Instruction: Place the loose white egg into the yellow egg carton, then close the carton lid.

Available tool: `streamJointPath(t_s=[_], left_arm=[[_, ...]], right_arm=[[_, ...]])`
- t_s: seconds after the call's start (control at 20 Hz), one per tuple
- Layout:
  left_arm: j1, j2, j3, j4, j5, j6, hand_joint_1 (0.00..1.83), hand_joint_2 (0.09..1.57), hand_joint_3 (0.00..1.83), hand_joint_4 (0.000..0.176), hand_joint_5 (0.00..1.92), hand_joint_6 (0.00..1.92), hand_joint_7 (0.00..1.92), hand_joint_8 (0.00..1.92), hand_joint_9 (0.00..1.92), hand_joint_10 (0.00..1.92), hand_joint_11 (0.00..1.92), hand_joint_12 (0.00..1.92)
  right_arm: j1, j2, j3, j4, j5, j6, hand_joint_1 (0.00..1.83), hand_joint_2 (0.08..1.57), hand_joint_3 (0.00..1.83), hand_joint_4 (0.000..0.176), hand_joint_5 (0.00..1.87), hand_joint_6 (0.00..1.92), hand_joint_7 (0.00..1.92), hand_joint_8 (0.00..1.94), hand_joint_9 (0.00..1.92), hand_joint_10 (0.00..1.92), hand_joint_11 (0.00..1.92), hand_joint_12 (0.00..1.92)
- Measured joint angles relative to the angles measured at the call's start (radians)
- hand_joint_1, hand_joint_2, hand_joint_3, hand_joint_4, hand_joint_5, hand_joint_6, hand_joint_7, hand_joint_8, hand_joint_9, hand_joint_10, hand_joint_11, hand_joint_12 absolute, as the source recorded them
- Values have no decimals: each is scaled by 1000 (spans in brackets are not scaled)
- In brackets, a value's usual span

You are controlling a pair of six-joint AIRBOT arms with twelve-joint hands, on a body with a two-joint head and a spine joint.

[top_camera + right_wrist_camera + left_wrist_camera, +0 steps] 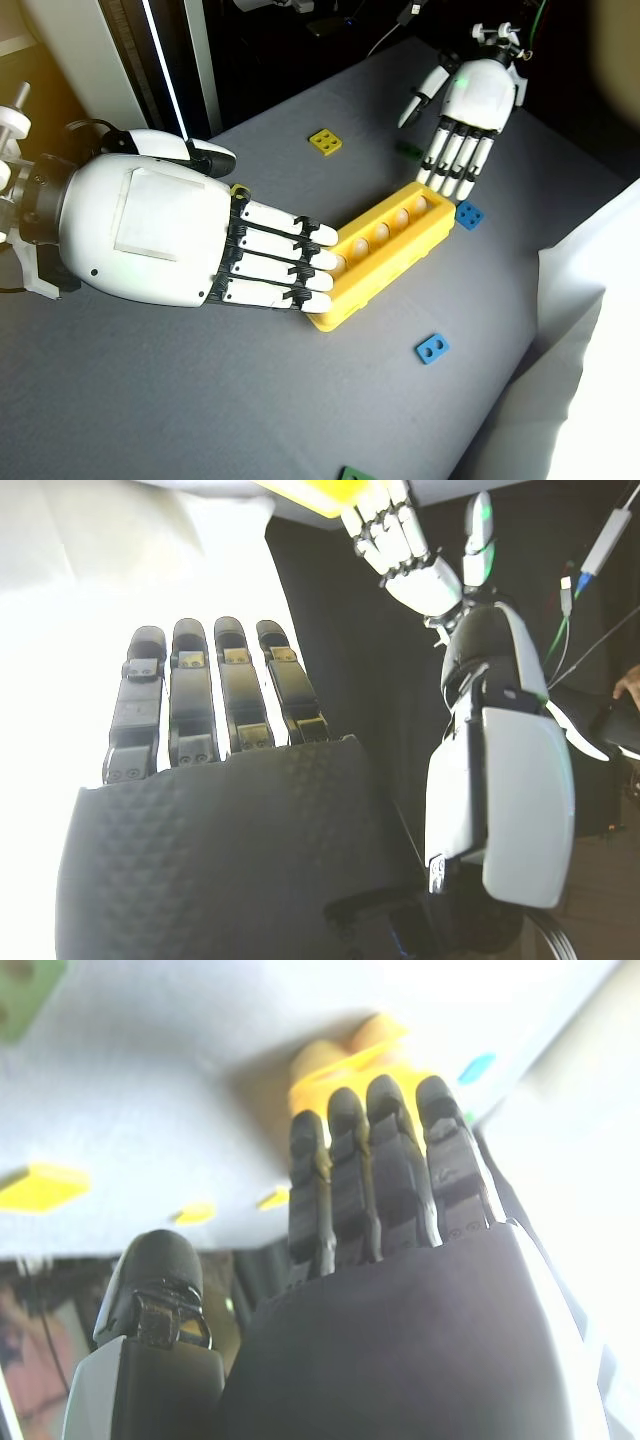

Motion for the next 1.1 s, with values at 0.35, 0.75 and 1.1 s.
streamJointPath(t_s=[0.35, 0.75, 1.1], left_arm=[[0, 3, 95, -39, -140, -72, 0, 1295, 1, 0, 311, 0, 303, 0, 242, 0, 0, 279], [0, 14, 86, -166, -294, -139, 0, 1294, 1, 0, 338, 0, 350, 2, 295, 3, 0, 372], [44, 11, -9, -126, -287, -111, 0, 1334, 6, 0, 324, 0, 340, 3, 290, 0, 0, 404]], right_arm=[[0, 2, -2, 0, -1, 0, 105, 1083, 0, 0, 0, 0, 0, 0, 0, 0, 0, 0], [0, 4, -6, -1, 1, 0, 88, 1085, 2, 0, 1, 0, 0, 0, 0, 0, 0, 0], [0, 4, -10, -2, 2, 0, 95, 1121, 1, 0, 189, 9, 181, 9, 96, 10, 35, 22]])
